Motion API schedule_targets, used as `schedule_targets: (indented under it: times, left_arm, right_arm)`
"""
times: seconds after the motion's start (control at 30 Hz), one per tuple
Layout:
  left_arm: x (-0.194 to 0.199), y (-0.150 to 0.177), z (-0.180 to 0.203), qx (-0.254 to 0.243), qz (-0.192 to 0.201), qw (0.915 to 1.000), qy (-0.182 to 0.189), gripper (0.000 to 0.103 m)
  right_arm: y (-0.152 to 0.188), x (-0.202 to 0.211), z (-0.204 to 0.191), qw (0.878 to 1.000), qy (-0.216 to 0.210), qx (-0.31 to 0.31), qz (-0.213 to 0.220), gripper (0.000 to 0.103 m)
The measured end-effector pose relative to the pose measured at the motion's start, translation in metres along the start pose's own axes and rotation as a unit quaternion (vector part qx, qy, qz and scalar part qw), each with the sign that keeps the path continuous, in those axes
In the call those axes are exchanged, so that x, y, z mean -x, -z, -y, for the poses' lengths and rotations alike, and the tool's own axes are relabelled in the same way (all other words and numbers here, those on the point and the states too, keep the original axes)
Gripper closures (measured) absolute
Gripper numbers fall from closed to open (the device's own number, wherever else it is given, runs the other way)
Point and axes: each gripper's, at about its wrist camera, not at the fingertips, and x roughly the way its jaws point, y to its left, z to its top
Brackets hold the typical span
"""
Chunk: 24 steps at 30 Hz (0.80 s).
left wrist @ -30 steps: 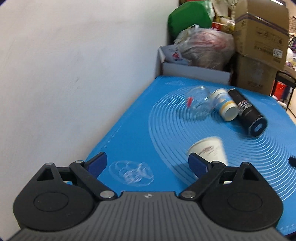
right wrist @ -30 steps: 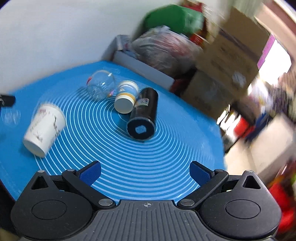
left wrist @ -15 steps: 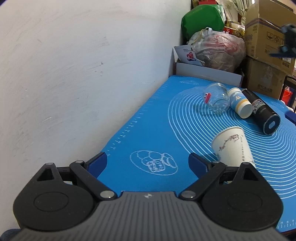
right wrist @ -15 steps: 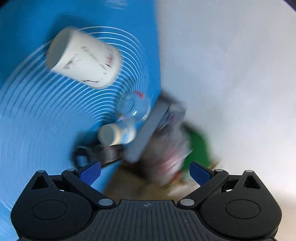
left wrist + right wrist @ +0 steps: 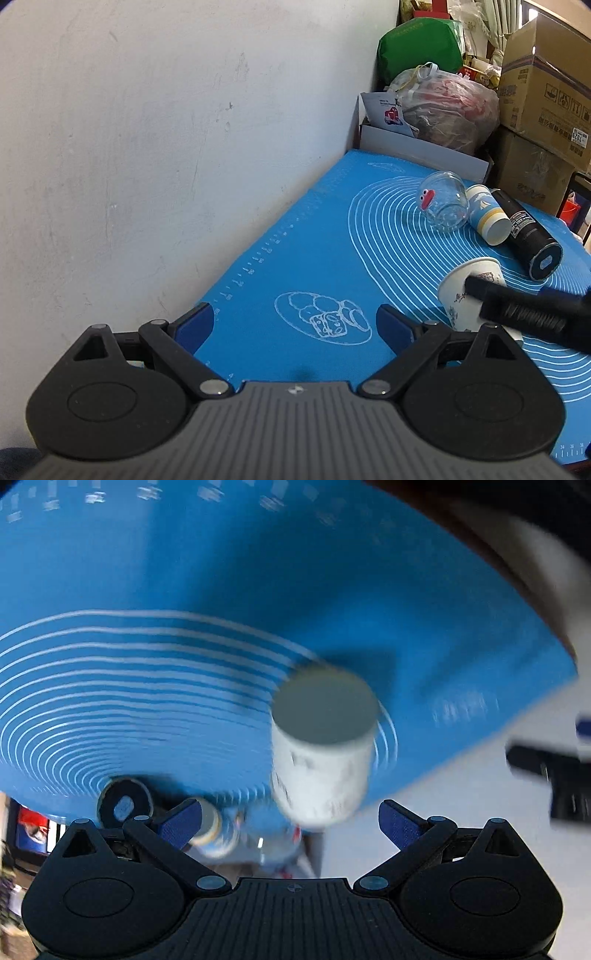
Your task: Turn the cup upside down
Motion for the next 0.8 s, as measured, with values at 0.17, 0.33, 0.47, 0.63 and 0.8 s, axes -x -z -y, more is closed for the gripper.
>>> schedule_targets:
  times: [0.17, 0.33, 0.47, 0.63, 0.8]
  left_arm:
    - [0.001, 0.000, -0.004, 0.007, 0.001, 1.0000, 0.007, 0.009]
    - [-0.003, -0.001, -0.003, 0.009, -0.003, 0.9999, 0.008, 0.009]
    - [-0.004, -0.001, -0.004, 0.012, -0.004, 0.9999, 0.003, 0.009]
    - [-0.007, 0.000, -0.004, 0.008, -0.006, 0.9999, 0.001, 0.009]
    - [-0.009, 0.000, -0.004, 0.009, -0.008, 0.9999, -0.001, 0.009]
  right_arm:
    - [-0.009, -0.021, 0.000, 0.999, 0.010, 0.036, 0.026, 0.000]
    - [-0.016, -0.031, 0.009, 0.998, 0.004, 0.042, 0.039, 0.017]
    - [-0.018, -0.036, 0.016, 0.998, -0.005, 0.033, 0.044, 0.044]
    - [-0.016, -0.034, 0.025, 0.999, -0.016, -0.002, 0.048, 0.051]
    - [-0.002, -0.033, 0.047, 0.985, -0.062, -0.155, 0.053, 0.052]
